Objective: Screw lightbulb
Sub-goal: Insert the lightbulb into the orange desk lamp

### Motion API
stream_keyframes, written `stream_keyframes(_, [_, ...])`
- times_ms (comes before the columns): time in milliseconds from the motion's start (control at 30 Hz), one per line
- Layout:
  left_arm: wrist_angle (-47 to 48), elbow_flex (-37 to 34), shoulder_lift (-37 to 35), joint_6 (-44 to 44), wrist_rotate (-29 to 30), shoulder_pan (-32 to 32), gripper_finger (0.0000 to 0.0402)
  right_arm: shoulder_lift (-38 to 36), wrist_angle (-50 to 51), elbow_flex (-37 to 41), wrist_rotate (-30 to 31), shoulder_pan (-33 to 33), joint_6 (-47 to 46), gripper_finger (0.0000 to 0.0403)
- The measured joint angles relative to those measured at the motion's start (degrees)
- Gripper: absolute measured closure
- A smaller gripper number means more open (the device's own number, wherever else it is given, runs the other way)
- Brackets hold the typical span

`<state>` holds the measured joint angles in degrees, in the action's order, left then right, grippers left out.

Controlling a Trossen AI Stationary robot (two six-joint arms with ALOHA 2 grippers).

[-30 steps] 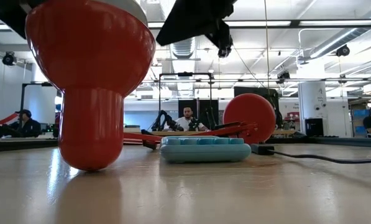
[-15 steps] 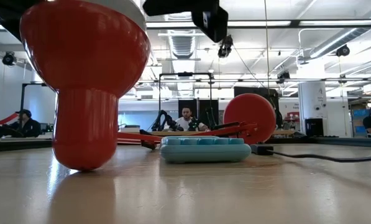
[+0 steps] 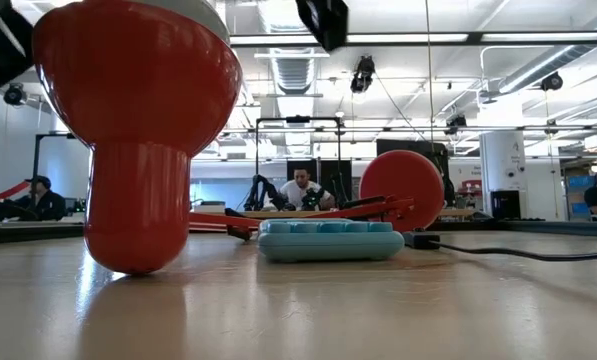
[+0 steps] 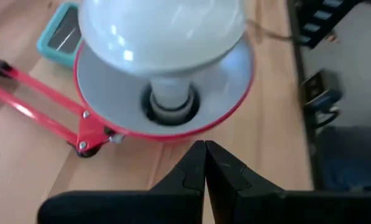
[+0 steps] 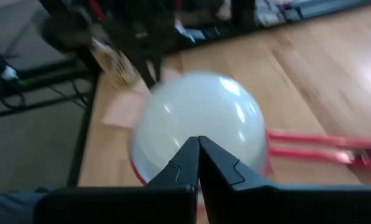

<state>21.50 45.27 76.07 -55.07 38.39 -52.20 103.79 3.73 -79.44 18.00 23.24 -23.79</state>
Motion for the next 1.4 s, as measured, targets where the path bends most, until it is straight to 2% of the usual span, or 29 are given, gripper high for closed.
stream_keyframes(300, [0.0,-0.1,7.1,-0.2,0.1,2.5,0.0401,3.4,-9.3,-0.1,-1.3,-2.1,5.5,0.0401])
stream_keyframes(500, [-3.5,0.0,9.5,5.2,-0.3,5.8,0.0402,5.0,-13.0,-0.1,-3.5,-4.0,5.4,0.0401])
stream_keyframes(667, [-7.5,0.0,10.3,11.1,-0.6,9.0,0.0402,6.1,-13.0,-0.1,-6.0,-4.6,4.9,0.0401])
stream_keyframes(933, [-9.6,0.0,10.5,15.6,-1.0,12.3,0.0402,6.7,-13.0,-0.2,-6.1,-4.6,4.4,0.0401])
stream_keyframes(1400, [-10.7,1.5,10.3,17.1,0.2,10.4,0.0402,5.3,-8.3,-0.2,-4.6,-4.9,4.2,0.0401])
